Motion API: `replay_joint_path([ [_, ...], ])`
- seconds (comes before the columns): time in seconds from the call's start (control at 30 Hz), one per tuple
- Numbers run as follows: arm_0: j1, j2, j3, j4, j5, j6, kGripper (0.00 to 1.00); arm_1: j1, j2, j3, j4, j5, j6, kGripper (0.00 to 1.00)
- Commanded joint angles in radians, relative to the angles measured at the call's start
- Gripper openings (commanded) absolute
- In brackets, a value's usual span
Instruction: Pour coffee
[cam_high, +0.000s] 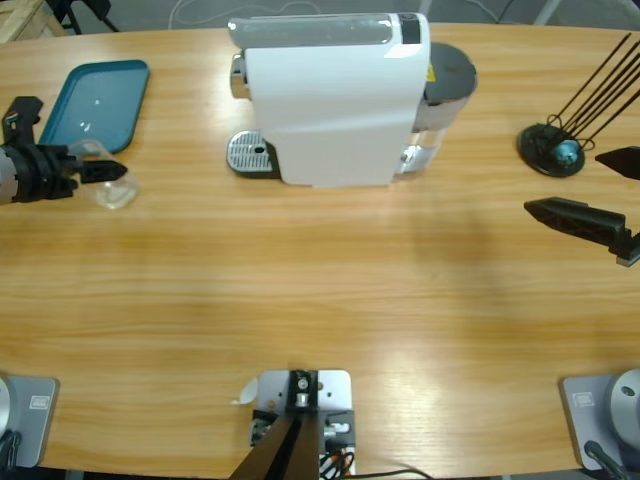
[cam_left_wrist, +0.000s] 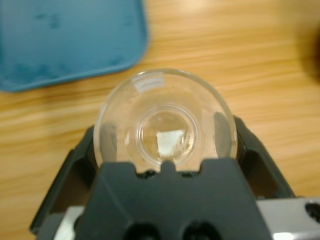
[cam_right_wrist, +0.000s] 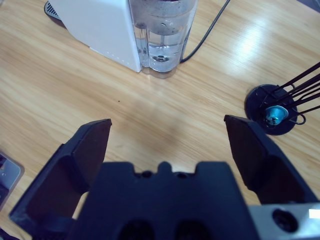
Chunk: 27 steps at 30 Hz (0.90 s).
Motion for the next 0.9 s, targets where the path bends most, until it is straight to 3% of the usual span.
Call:
replay_joint_path([
  [0.03, -0.106, -0.119, -0.165, 0.135, -0.191, 0.141, 0.480, -0.017, -0.001, 0.039, -0.007, -0.001, 0.011, 0.982],
  [0.37, -0.150, 0.137, -0.398, 0.130, -0.191, 0.349, 0.480, -0.017, -0.024, 0.051, -0.011, 0.003, 0.009, 0.982],
  [0.9, -0.255, 0.294, -0.417, -0.003, -0.220, 0.362, 0.480, -0.035, -0.054, 0.071, -0.031, 0.008, 0.003, 0.977],
])
